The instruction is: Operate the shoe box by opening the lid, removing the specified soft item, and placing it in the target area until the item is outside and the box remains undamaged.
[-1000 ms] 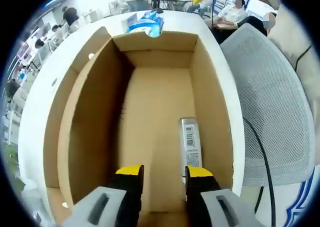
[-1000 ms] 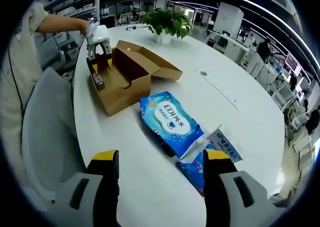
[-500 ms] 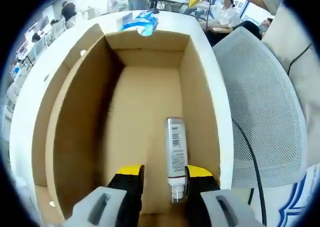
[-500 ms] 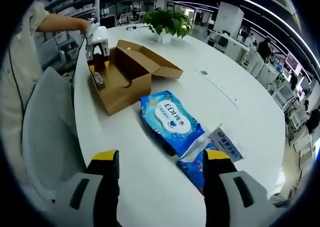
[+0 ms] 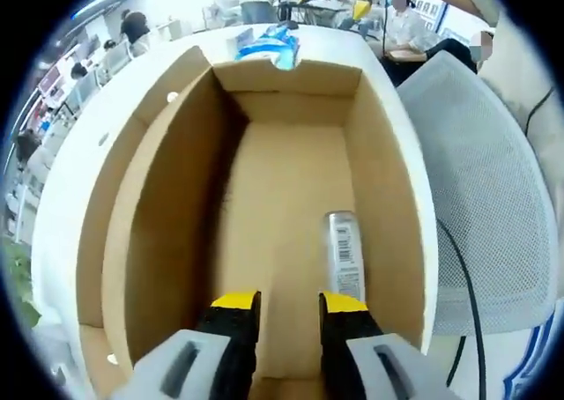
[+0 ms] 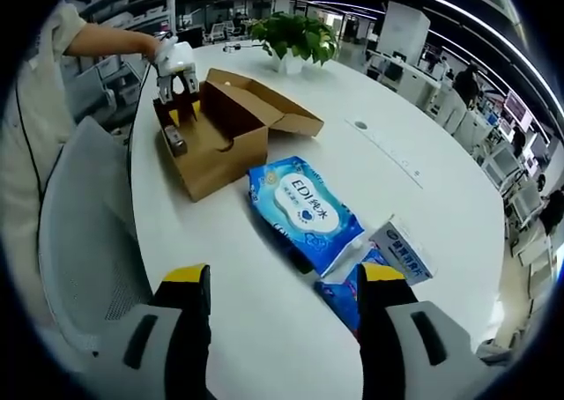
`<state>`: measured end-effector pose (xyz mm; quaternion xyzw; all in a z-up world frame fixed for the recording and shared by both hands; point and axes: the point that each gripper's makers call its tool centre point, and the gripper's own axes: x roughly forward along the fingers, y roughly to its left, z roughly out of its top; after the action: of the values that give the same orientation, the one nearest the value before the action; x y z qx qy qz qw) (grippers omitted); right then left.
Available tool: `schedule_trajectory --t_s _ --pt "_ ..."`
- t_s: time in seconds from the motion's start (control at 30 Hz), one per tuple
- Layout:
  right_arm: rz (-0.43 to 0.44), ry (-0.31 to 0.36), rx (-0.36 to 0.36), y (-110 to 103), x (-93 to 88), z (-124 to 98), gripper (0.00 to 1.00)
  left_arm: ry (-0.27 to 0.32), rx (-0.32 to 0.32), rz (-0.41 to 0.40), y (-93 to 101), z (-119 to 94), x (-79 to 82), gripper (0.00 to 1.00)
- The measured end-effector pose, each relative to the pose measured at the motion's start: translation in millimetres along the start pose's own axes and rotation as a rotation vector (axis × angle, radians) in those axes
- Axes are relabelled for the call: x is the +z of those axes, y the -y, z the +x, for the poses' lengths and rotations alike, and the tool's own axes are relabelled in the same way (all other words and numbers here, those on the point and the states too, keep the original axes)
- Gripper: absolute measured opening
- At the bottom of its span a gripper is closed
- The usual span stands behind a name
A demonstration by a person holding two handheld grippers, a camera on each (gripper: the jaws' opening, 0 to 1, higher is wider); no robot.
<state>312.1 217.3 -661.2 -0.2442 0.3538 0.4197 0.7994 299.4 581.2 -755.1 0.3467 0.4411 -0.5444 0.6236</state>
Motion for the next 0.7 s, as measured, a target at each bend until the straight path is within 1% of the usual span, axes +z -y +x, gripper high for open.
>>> schedule_trajectory --t_s 0.03,0.1,0.17,0.23,0.4,0.6,0.7 --pt "0.001 0.000 -0.001 0.1 0.1 0.1 0.64 0.015 -0.009 -0.002 1.9 -1.8 3.0 0.28" --pt "0.001 0.001 -0.001 0.0 0.3 0.4 0.64 0.036 -0.005 -0.016 1.4 -5.1 7.7 0.28" --pt "0.000 -0.002 0.001 -0.9 -0.2 1.1 0.64 0.074 -0.033 -0.041 5.9 -6.7 14.9 0.28" --pt "-0.003 -0.005 0.003 -1.5 -0.9 1.9 0.64 0.098 -0.053 -0.053 8.8 -7.1 20.5 0.29" --pt "-0.005 -0.009 0.007 -3.1 -2.6 3.2 0.64 0.110 -0.082 -0.058 12.6 -2.9 27.8 0.30" --pt "-0.004 -0.014 0.009 -3.3 -5.8 4.1 0.63 0.102 -0.144 -0.059 22.7 10.3 35.5 0.31" --pt "-0.002 -0.016 0.008 -3.2 -7.6 4.7 0.63 0.108 -0.159 -0.066 24.6 15.8 40.2 0.31"
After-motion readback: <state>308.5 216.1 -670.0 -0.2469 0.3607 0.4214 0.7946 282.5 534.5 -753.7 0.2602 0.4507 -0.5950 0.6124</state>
